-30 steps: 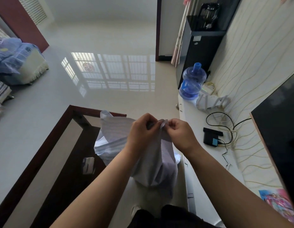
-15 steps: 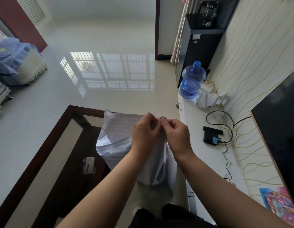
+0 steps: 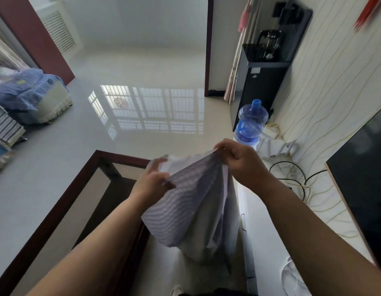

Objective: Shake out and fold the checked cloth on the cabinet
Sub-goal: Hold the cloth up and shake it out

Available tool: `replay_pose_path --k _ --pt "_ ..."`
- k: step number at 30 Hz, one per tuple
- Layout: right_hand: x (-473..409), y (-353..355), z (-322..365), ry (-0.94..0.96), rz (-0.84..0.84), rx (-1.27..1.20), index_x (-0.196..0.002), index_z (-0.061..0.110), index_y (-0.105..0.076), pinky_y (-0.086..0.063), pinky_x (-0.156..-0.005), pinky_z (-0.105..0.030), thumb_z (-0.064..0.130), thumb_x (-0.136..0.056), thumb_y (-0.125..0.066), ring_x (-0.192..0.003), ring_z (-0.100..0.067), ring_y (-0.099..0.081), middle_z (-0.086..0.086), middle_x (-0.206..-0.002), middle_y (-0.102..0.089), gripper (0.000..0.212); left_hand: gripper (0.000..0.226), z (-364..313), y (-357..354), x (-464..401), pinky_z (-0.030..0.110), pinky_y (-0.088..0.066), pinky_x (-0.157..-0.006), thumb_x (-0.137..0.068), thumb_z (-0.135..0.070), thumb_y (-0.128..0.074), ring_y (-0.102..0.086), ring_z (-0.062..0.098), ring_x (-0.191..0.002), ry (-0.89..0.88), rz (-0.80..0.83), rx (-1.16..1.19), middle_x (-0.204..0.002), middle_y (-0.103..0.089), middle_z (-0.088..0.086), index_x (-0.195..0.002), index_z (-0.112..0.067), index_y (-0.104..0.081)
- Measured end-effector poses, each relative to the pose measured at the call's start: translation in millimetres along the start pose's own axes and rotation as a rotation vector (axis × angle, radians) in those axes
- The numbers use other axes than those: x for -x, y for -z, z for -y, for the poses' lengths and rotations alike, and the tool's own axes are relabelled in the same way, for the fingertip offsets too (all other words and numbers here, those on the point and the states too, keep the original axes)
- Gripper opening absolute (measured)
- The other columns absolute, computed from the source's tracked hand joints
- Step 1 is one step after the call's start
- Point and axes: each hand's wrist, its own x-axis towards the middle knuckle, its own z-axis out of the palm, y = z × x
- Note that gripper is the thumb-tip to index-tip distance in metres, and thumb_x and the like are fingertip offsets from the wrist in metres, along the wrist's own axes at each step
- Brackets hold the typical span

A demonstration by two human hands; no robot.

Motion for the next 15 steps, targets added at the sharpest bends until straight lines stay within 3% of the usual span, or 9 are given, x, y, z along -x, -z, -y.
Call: replay_pose_path --k 2,3,5,6,8,10,12,15 --pt "-1 5 7 0.049 0.104 0.015 -0.094 0.018 -0.066 -0.05 -0.079 -0.023 0.009 -0.092 -0.054 -0.079 -0.004 -0.061 0.021 -0.079 -0.061 0.015 0.012 -4 16 -10 0.046 -0.026 -0.109 -0.077 -0.045 -0.07 -0.011 0.017 -0.142 -0.179 -0.015 -0.164 -0.158 0.005 -0.019 -0.071 -0.036 -0.067" --pt "-1 6 11 0.071 0.149 0.018 -0.093 0.018 -0.067 -0.049 -0.079 -0.019 0.009 -0.092 -0.054 -0.079 0.0 -0.061 0.023 -0.079 -0.061 0.015 0.01 -10 24 -17 0.049 -0.02 -0.112 -0.078 -0.047 -0.068 0.0 0.014 -0.144 -0.255 0.025 -0.227 -0.156 0.015 -0.023 -0.074 -0.038 -0.068" --pt "-1 5 16 0.092 0.227 0.028 -0.093 0.016 -0.068 -0.047 -0.078 -0.018 0.008 -0.091 -0.055 -0.077 0.0 -0.06 0.018 -0.08 -0.063 0.016 0.014 -27 36 -32 0.045 -0.012 -0.113 -0.078 -0.053 -0.066 0.011 0.009 -0.144 -0.368 0.153 -0.262 -0.155 0.017 -0.025 -0.083 -0.041 -0.07" --pt "0 3 18 0.091 0.255 0.038 -0.093 0.015 -0.068 -0.047 -0.079 -0.022 0.007 -0.09 -0.055 -0.078 -0.003 -0.06 0.013 -0.082 -0.065 0.015 0.018 -37 38 -38 0.04 -0.011 -0.112 -0.077 -0.055 -0.065 0.01 0.007 -0.144 -0.402 0.22 -0.249 -0.157 0.009 -0.024 -0.087 -0.04 -0.07" --pt "2 0 17 0.074 0.286 0.052 -0.095 0.013 -0.068 -0.048 -0.079 -0.028 0.008 -0.091 -0.055 -0.083 -0.013 -0.062 0.005 -0.086 -0.067 0.015 0.023 -57 37 -48 0.033 -0.018 -0.109 -0.076 -0.053 -0.069 -0.012 -0.004 -0.137 -0.441 0.342 -0.18 -0.152 -0.028 -0.017 -0.091 -0.035 -0.07" --pt "3 3 13 0.062 0.274 0.052 -0.095 0.014 -0.068 -0.048 -0.079 -0.027 0.009 -0.091 -0.055 -0.083 -0.012 -0.062 0.006 -0.086 -0.067 0.014 0.016 -73 35 -52 0.026 -0.037 -0.096 -0.074 -0.043 -0.074 -0.036 -0.022 -0.104 -0.433 0.476 -0.032 -0.115 -0.058 -0.018 -0.085 -0.034 -0.066" --pt "6 9 7 0.045 0.198 0.016 -0.093 0.017 -0.067 -0.046 -0.077 -0.017 0.008 -0.091 -0.054 -0.079 0.0 -0.06 0.015 -0.081 -0.064 0.015 0.013 -78 34 -53 0.023 -0.041 -0.078 -0.071 -0.042 -0.074 -0.052 -0.01 -0.086 -0.393 0.558 0.075 -0.086 -0.061 -0.022 -0.071 -0.045 -0.061" --pt "9 20 -3 -0.028 0.009 -0.064 -0.089 0.02 -0.065 -0.042 -0.072 -0.005 0.007 -0.092 -0.054 -0.075 0.01 -0.057 0.02 -0.076 -0.062 0.017 0.008 -67 33 -56 0.03 -0.046 -0.083 -0.071 -0.047 -0.073 -0.059 0.008 -0.088 -0.343 0.534 0.103 -0.082 -0.065 -0.017 -0.071 -0.045 -0.065"
